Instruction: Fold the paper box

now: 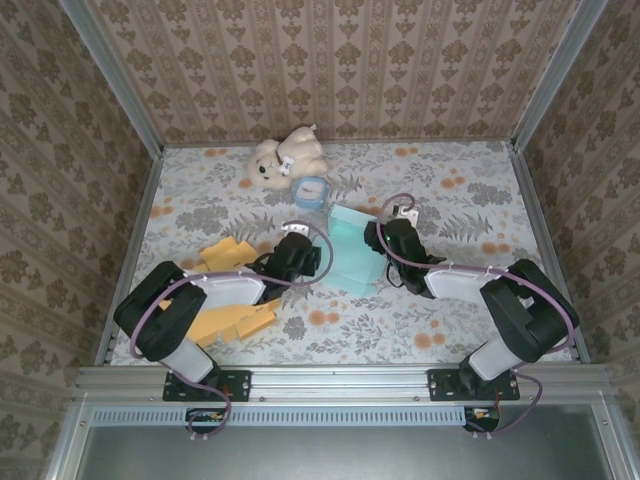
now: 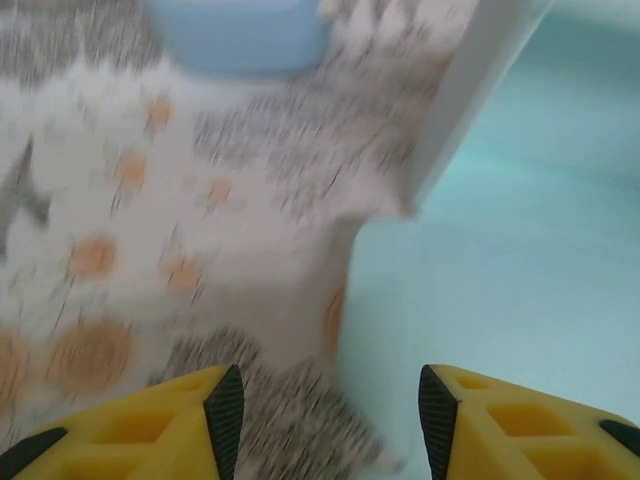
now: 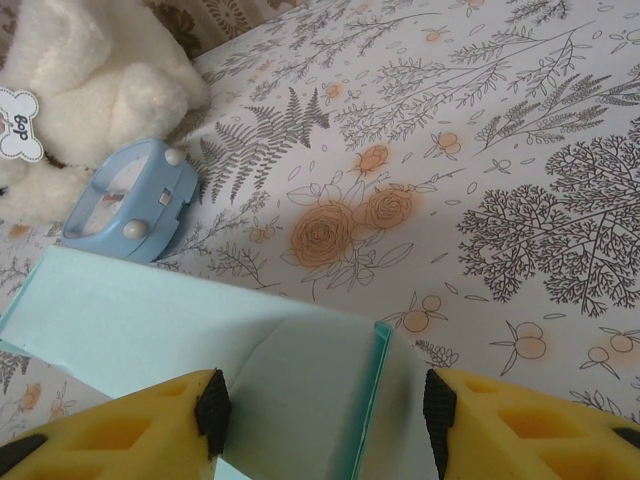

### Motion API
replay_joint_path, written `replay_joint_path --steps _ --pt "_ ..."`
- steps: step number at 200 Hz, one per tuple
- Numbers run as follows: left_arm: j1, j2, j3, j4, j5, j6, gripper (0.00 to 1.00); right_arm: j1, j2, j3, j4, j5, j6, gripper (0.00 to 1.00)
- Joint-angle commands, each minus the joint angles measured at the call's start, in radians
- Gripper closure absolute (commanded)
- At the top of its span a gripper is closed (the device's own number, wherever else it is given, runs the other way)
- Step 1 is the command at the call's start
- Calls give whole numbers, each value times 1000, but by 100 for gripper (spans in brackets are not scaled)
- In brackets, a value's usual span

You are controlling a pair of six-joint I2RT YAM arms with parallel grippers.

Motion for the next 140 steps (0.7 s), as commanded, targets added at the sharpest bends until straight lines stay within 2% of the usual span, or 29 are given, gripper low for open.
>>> replay_joint_path --steps 1,38,70,90,100,136,140 --pt "6 -49 -57 -51 100 -116 45 -9 65 -16 -141 25 3 43" --pt "-3 -83 -114 -32 144 -179 42 -12 78 -13 -130 12 12 43" --pt "-20 -58 -136 41 169 -212 46 -14 77 -19 -128 13 12 43" --pt "-26 -15 -126 95 191 -222 52 -13 80 -20 -124 12 13 43" --pt "-25 8 -113 108 188 -222 59 -14 81 -21 -124 10 14 43" --pt "-25 9 -88 105 150 -183 99 -17 67 -33 -121 -5 14 43" --pt "-25 -4 -84 86 143 -176 100 -17 65 -35 -120 -6 14 43"
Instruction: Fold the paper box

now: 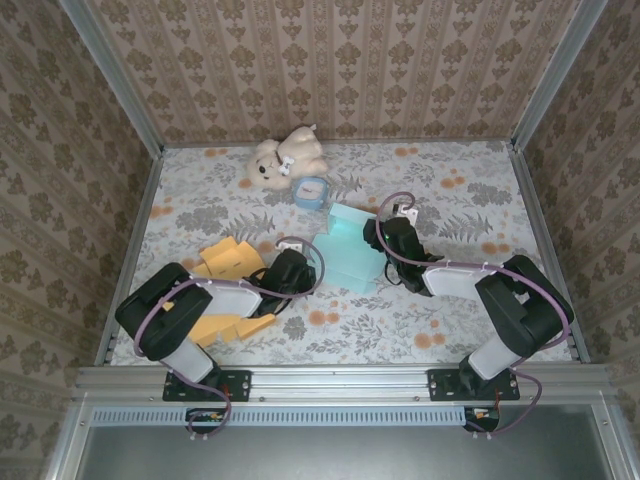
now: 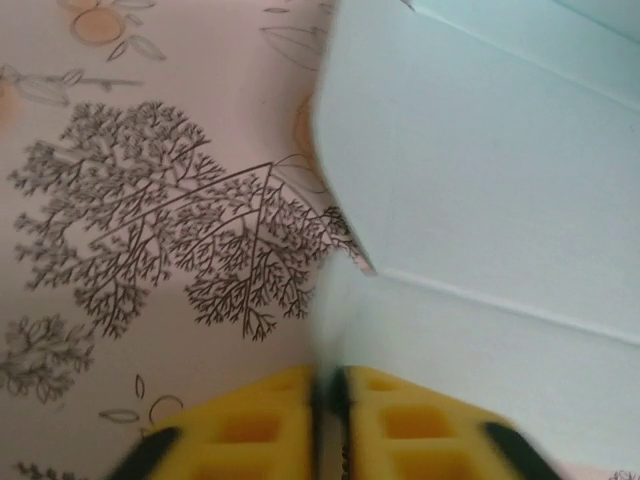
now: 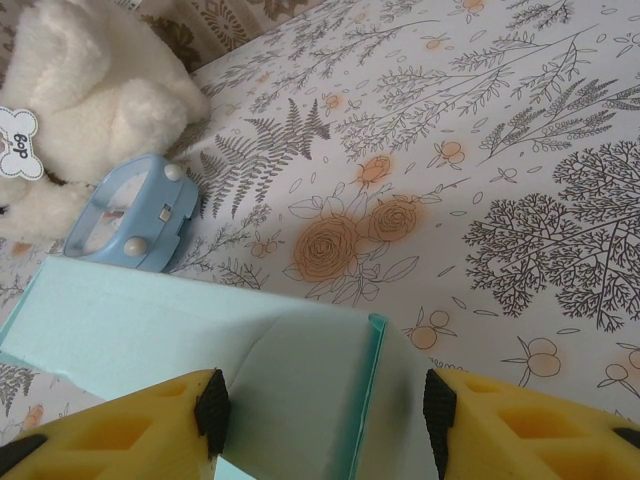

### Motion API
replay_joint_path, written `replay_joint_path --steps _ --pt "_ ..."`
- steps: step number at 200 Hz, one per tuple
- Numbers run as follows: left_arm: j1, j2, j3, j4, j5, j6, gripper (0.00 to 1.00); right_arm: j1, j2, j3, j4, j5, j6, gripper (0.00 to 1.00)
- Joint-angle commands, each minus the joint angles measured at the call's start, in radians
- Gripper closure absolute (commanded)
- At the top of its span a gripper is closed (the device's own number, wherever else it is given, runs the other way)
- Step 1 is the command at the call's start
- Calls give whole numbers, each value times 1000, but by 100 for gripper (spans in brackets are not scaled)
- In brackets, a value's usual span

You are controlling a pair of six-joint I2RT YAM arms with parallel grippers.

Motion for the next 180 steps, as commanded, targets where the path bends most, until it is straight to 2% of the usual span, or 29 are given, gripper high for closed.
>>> replay_joint_path --steps 1,62,109,127,153,180 --pt "-7 -21 41 -6 -20 35 100 -12 34 -47 -151 -10 -6 43" --pt "-61 -212 127 -347 -222 248 100 -60 -142 -30 -252 -75 -46 39" --pt "-105 -215 250 -559 -370 337 100 -74 -374 12 -405 -107 -73 37" --pt "-128 -212 323 -649 -432 365 100 -74 -447 42 -495 -109 -95 36" --pt "-199 -214 462 -818 -585 438 100 -76 -567 61 -594 -112 -108 36" --pt "-277 -226 616 -985 -660 557 100 -82 -684 105 -734 -93 -147 36"
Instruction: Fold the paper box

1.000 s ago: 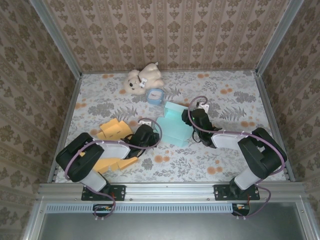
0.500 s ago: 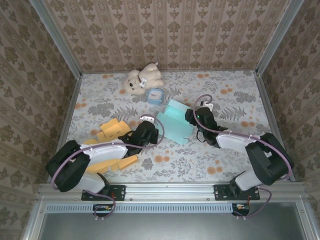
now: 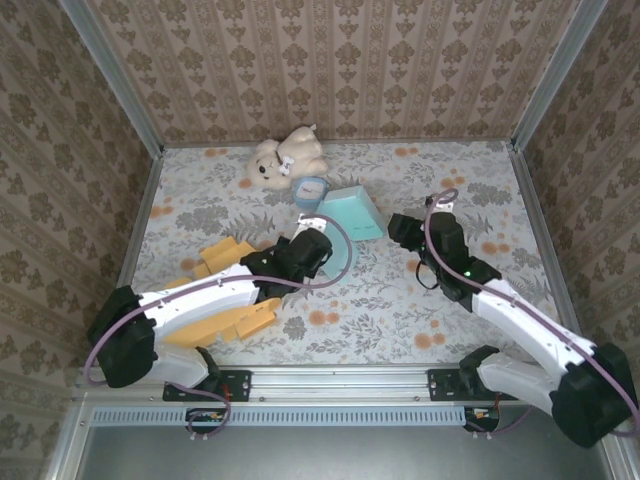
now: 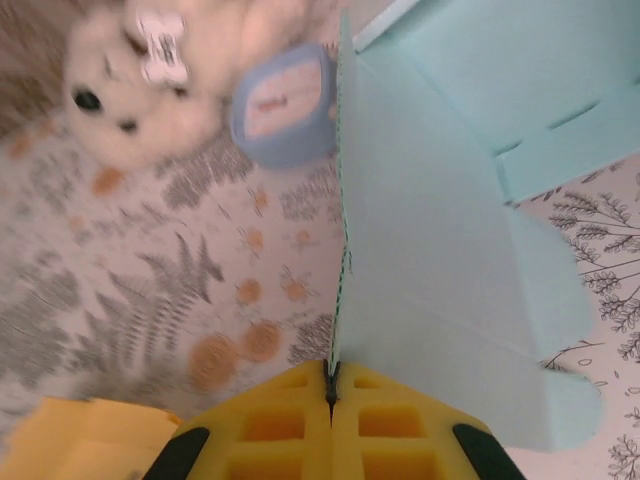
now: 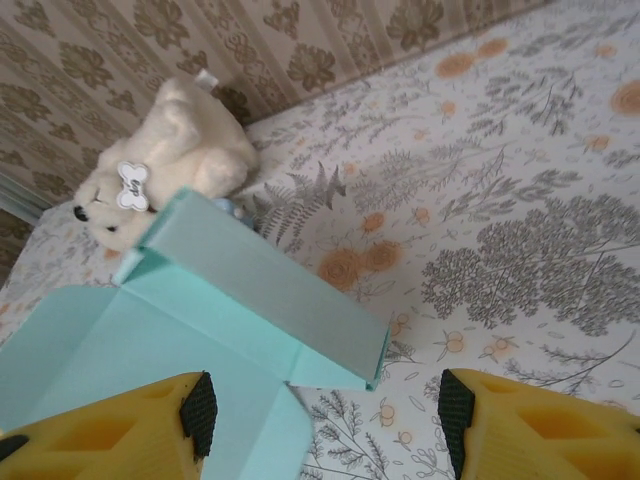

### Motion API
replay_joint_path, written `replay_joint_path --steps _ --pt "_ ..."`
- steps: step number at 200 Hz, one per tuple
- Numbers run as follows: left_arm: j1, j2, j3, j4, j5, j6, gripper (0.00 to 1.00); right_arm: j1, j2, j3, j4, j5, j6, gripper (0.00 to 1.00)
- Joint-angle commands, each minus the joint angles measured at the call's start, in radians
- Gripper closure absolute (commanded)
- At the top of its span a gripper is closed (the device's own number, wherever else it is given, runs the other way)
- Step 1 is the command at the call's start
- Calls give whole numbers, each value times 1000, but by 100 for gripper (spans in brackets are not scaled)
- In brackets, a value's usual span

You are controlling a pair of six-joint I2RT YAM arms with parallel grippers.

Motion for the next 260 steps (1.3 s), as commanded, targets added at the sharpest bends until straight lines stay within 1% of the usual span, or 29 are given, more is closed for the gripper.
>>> replay_joint_path --steps 1,27,45,56,68,85,104,130,143,155,170,184,205,216,221,230,237,248,260 --pt "-59 -18 128 -216 -153 145 100 -10 -97 65 -184 5 -54 35" --pt "-103 -19 269 -381 -142 249 100 -26 -199 102 -309 45 -100 34" --pt "-146 -5 348 -481 -121 357 100 -29 -271 89 -340 70 -147 34" --pt "-170 3 372 -513 -147 436 100 -29 -321 59 -341 95 -157 32" --pt "-184 24 420 -567 -189 485 100 -30 -377 15 -324 112 -161 30" --pt "-189 71 522 -688 -215 494 100 -32 -452 -51 -286 119 -158 29" --pt "-213 149 632 -833 -247 487 100 -33 -513 -97 -272 142 -157 28" --pt "-249 286 757 -1038 -297 463 100 -35 -552 -114 -274 169 -163 27" --pt "-252 360 809 -1105 -322 464 100 -36 -557 -115 -274 168 -162 27" --pt "-250 426 853 -1138 -342 486 100 -36 -559 -115 -276 168 -157 27" --pt "-247 503 908 -1141 -344 536 100 -38 -561 -115 -279 172 -160 26" --pt "-240 572 972 -1132 -317 584 99 -39 -566 -117 -285 182 -163 25" --pt "-216 651 1043 -1074 -265 668 98 -42 -582 -124 -291 197 -161 25" --pt "-200 688 1068 -1037 -256 704 94 -44 -593 -129 -294 207 -160 25" --pt "-191 702 1081 -1022 -254 714 88 -45 -598 -131 -297 211 -159 25" --pt "-176 719 1103 -1000 -260 726 70 -44 -604 -133 -302 220 -160 25" --pt "-163 729 1117 -986 -257 730 62 -46 -608 -135 -303 226 -159 25" --pt "-144 725 1126 -963 -228 732 54 -48 -607 -137 -306 231 -162 25" --pt "-127 697 1108 -927 -168 740 52 -48 -602 -138 -303 231 -163 25"
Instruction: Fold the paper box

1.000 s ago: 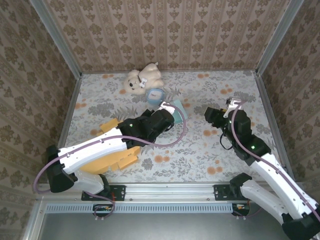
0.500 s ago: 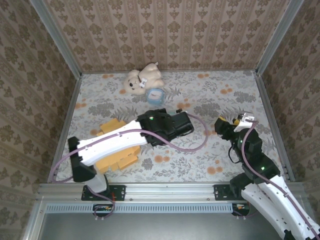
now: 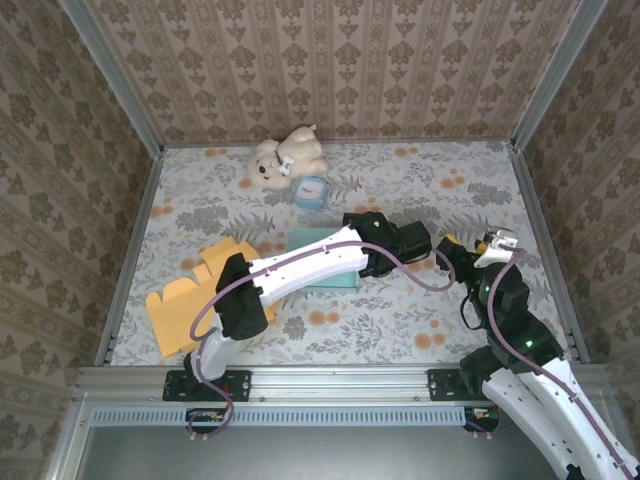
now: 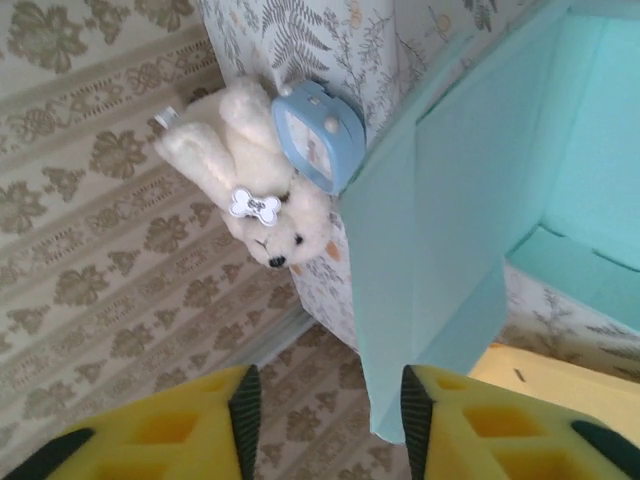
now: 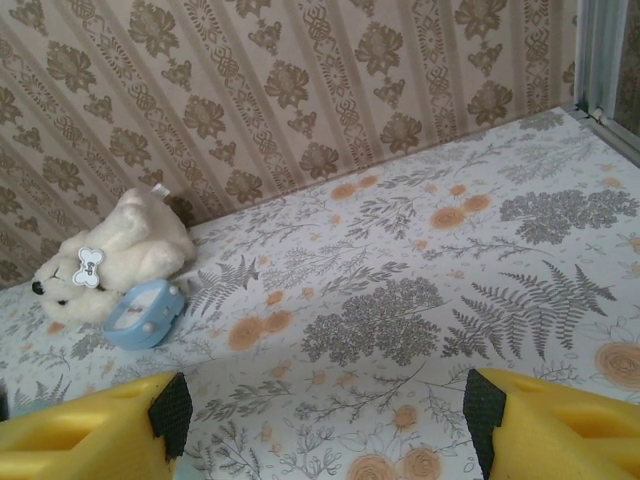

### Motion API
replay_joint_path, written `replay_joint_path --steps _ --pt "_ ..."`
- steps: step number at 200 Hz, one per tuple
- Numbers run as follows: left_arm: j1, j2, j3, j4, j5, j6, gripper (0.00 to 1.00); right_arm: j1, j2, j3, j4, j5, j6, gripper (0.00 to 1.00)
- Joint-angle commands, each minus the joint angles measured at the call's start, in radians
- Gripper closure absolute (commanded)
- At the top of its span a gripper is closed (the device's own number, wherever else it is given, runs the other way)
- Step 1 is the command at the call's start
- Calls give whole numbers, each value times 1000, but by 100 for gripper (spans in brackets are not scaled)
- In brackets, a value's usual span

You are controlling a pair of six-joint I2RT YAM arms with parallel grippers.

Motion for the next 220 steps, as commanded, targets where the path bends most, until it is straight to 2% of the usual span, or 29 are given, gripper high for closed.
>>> replay_joint_path --steps 1,30,56,92,126,176,220 --pt "43 -39 26 56 81 61 51 -8 -7 -11 -16 42 -18 25" --pt "90 -167 -127 206 207 106 43 -9 20 -16 0 29 -24 24" --pt "168 -275 -265 303 322 131 36 -9 48 -33 35 -7 -30 24" --pt "257 -365 -401 389 489 145 33 -11 117 -50 85 -58 -38 24" --pt "264 -397 -501 490 542 179 32 -13 220 -61 148 -104 -76 24" --pt "287 -393 -513 506 594 191 32 -16 451 -40 247 -220 -107 24" --pt "302 -371 -527 531 641 189 34 -17 616 -21 342 -268 -177 23"
